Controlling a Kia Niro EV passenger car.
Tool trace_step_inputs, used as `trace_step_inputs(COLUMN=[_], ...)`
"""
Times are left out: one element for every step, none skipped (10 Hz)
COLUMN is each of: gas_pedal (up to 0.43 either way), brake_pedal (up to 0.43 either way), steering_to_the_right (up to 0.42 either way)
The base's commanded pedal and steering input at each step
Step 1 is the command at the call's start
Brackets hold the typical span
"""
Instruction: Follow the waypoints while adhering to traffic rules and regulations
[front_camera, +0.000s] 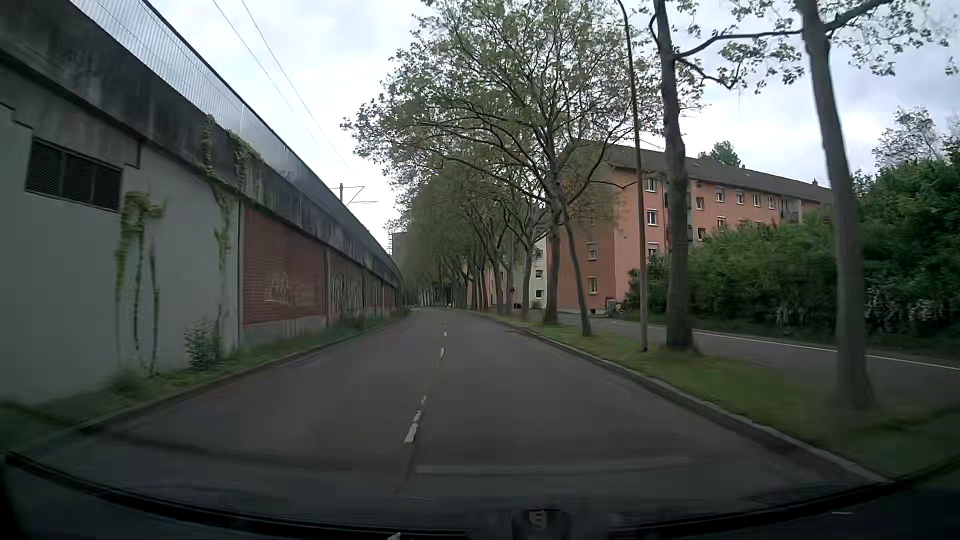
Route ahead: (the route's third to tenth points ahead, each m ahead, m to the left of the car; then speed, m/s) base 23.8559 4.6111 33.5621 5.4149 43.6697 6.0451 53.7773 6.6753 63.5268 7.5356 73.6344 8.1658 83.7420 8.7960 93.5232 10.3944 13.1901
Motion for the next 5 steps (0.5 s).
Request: trace_step_inputs(gas_pedal=[0.067,0.067,0.067,0.067,0.067], brake_pedal=[0.000,0.000,0.000,0.000,0.000], steering_to_the_right=[-0.009,-0.009,-0.009,-0.011,-0.013])
